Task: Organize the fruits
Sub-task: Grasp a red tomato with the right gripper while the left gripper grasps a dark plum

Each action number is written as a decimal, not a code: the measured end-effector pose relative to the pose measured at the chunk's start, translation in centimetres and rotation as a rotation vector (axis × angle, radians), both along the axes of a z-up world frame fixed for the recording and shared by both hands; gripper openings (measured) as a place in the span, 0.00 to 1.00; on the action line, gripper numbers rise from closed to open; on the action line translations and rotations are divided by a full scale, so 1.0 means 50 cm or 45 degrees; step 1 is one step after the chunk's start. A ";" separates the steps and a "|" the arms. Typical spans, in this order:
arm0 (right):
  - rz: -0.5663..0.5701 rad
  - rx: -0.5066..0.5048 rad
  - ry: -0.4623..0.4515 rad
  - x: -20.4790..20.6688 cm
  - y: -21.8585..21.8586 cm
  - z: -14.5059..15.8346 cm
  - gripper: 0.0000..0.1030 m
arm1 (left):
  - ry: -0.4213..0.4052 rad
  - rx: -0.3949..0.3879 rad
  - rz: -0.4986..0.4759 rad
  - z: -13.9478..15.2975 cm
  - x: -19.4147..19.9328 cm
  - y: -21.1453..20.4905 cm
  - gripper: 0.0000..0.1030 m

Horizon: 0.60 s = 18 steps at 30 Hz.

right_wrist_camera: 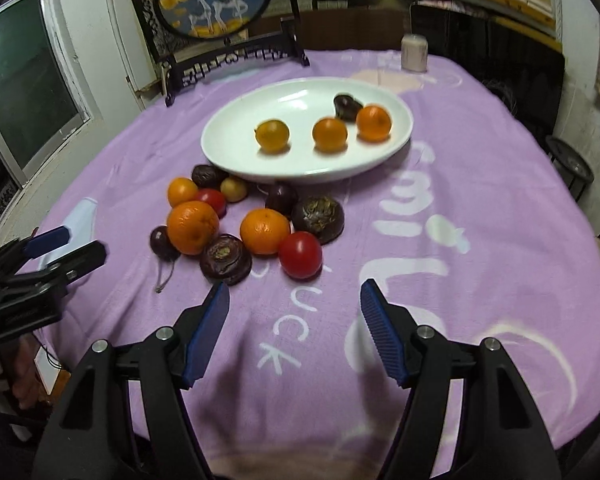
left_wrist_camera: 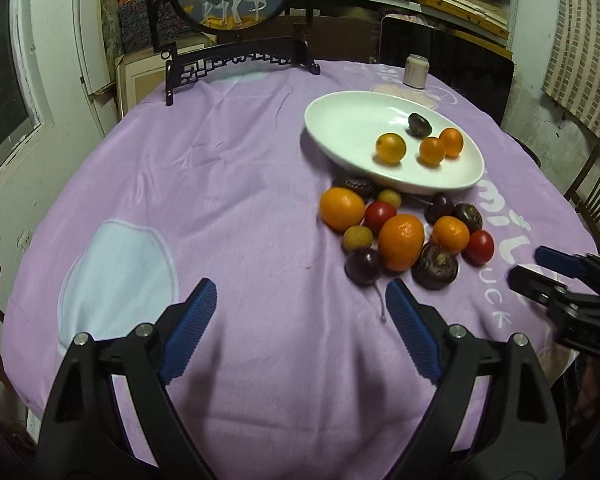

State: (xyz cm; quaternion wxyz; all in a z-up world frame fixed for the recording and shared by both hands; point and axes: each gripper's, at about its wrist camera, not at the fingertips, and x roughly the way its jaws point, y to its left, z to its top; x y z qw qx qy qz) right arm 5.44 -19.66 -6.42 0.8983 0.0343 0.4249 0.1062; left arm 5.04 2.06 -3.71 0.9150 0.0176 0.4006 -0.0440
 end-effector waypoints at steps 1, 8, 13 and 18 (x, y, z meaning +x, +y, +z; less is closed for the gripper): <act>-0.004 -0.010 0.013 0.011 0.001 -0.009 0.66 | 0.002 0.002 0.001 -0.003 -0.002 0.002 0.86; -0.040 -0.078 0.061 0.064 0.011 -0.060 0.63 | 0.039 0.006 -0.006 -0.017 0.008 0.007 0.86; 0.008 -0.066 0.026 0.085 0.024 -0.061 0.29 | 0.063 0.004 -0.026 -0.027 0.016 -0.004 0.86; -0.001 -0.021 0.023 0.059 0.012 -0.040 0.28 | 0.085 -0.001 -0.038 -0.035 0.031 -0.014 0.86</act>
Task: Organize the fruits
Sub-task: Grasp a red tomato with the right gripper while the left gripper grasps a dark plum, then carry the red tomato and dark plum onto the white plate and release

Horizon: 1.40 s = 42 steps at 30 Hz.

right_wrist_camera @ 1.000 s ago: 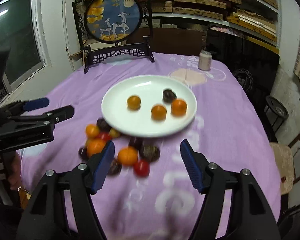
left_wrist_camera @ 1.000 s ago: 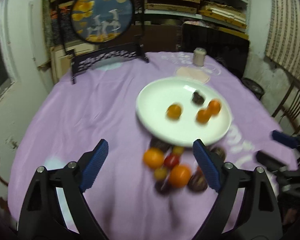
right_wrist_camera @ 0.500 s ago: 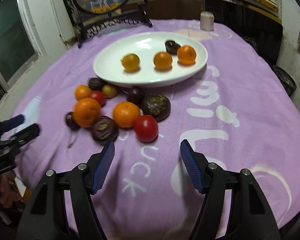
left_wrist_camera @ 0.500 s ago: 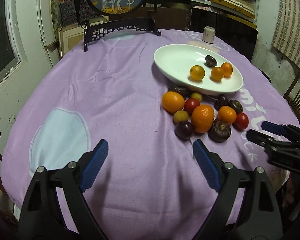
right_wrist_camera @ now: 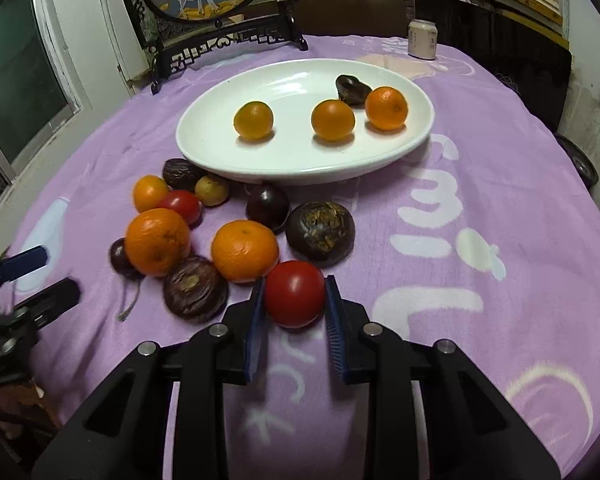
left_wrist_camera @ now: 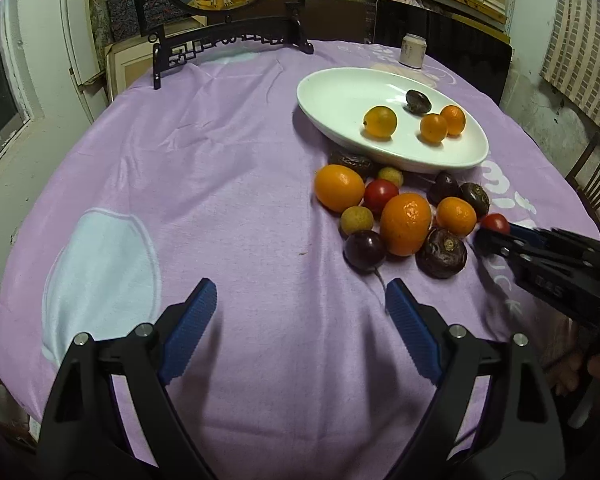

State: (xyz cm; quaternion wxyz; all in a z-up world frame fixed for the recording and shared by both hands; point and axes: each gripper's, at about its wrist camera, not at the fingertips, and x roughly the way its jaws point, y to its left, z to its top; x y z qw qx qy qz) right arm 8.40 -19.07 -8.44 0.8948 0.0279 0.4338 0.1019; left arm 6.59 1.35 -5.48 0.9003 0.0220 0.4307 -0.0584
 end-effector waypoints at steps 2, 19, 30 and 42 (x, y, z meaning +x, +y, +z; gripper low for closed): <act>0.007 -0.003 -0.019 -0.020 -0.002 0.015 0.28 | 0.008 -0.005 -0.007 -0.004 0.008 -0.006 0.86; 0.005 0.071 -0.041 -0.076 -0.037 0.042 0.28 | 0.080 0.023 -0.085 -0.047 0.089 -0.070 0.28; 0.023 0.085 -0.058 -0.074 -0.024 0.053 0.28 | 0.015 -0.100 -0.084 0.021 0.034 -0.018 0.28; 0.050 0.051 -0.086 0.000 -0.021 0.096 0.28 | -0.029 -0.048 -0.121 0.099 0.135 -0.041 0.28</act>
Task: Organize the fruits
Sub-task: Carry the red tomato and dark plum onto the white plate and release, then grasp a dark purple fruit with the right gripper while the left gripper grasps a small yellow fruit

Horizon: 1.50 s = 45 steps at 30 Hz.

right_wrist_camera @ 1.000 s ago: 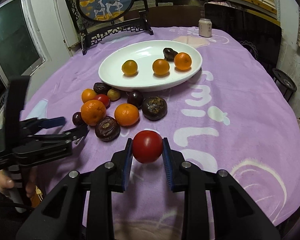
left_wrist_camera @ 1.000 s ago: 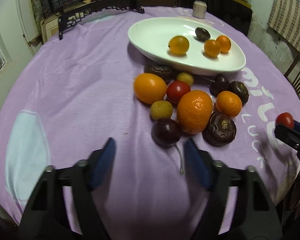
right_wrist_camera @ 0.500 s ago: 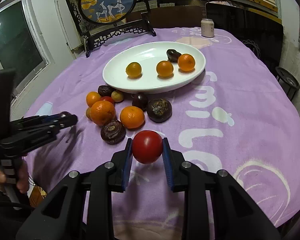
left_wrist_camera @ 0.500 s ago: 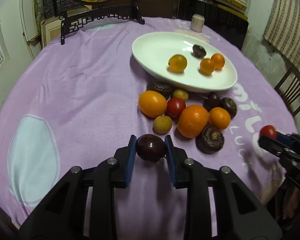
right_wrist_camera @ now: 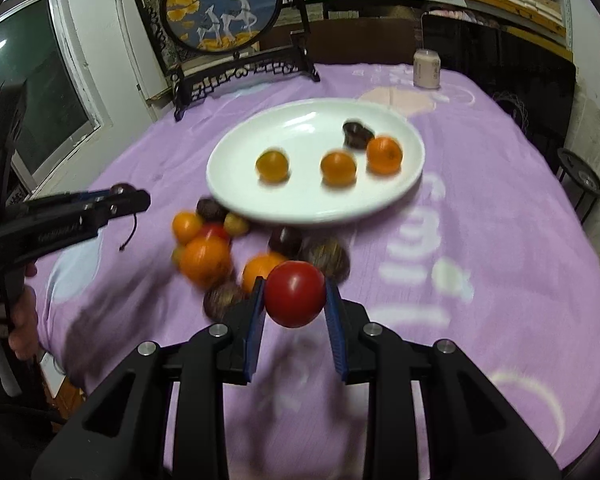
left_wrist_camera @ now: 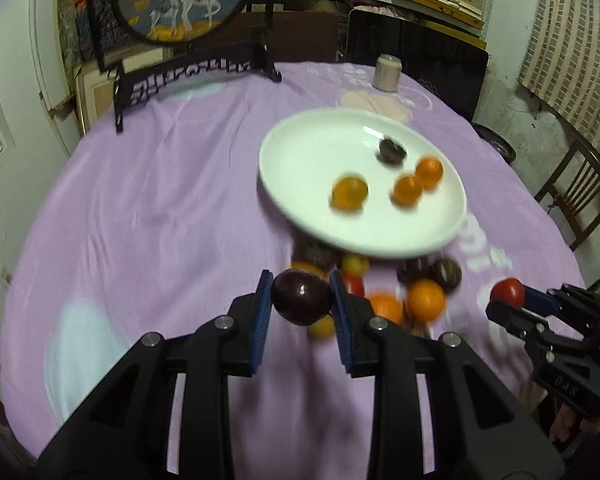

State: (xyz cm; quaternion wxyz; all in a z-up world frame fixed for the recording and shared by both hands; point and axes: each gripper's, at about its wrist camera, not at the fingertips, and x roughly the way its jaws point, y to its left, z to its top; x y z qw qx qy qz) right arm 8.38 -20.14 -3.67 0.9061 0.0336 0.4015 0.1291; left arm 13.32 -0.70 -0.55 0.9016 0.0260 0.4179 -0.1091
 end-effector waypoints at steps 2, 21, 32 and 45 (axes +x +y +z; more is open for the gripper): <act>0.003 -0.014 -0.008 0.034 -0.002 0.015 0.28 | -0.011 0.031 0.008 0.020 0.050 -0.016 0.28; 0.068 -0.106 0.113 0.388 0.026 -0.036 0.28 | 0.242 0.058 0.038 -0.077 0.394 -0.129 0.28; -0.001 -0.178 -0.056 0.268 0.019 0.054 0.77 | 0.042 -0.016 0.046 0.025 0.268 -0.089 0.84; -0.058 -0.102 -0.146 0.022 0.032 0.073 0.95 | -0.201 -0.020 0.158 0.074 0.003 -0.009 0.90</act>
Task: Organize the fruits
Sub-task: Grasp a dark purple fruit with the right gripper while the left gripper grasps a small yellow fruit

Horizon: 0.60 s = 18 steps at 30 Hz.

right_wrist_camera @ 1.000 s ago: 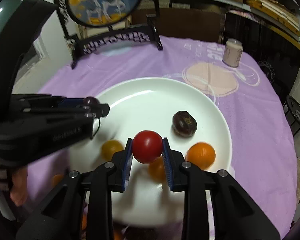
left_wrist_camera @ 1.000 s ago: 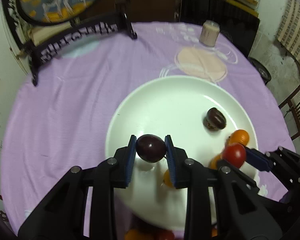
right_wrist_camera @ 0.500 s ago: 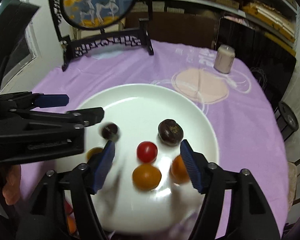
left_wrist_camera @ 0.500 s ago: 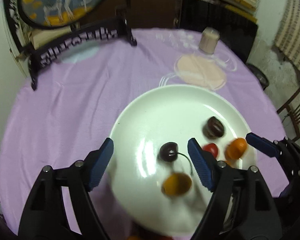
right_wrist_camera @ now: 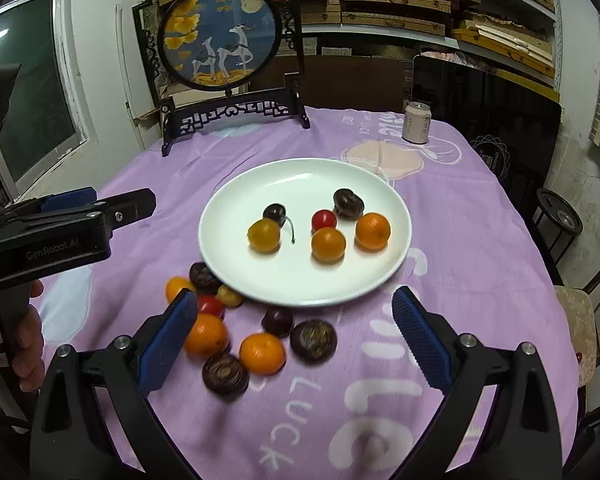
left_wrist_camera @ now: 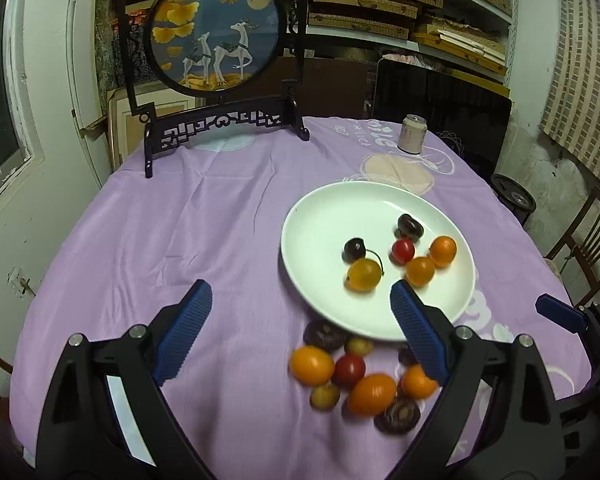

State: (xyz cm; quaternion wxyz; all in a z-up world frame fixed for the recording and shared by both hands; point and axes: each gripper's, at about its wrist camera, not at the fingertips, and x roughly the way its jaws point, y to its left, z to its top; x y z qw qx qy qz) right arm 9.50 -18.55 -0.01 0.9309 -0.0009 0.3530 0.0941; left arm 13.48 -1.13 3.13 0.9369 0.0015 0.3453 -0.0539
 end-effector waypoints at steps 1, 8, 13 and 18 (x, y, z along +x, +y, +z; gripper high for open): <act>0.001 -0.004 0.000 -0.006 0.002 0.001 0.95 | -0.002 -0.002 -0.002 0.000 -0.010 0.002 0.90; 0.026 -0.013 0.029 -0.040 0.024 -0.013 0.95 | 0.003 -0.021 0.001 -0.013 -0.051 0.026 0.90; 0.110 0.015 0.158 -0.070 0.047 -0.087 0.95 | 0.049 -0.001 0.058 -0.064 -0.081 0.086 0.90; 0.179 0.046 0.223 -0.068 0.077 -0.128 0.66 | 0.146 -0.015 0.115 -0.121 -0.096 0.144 0.90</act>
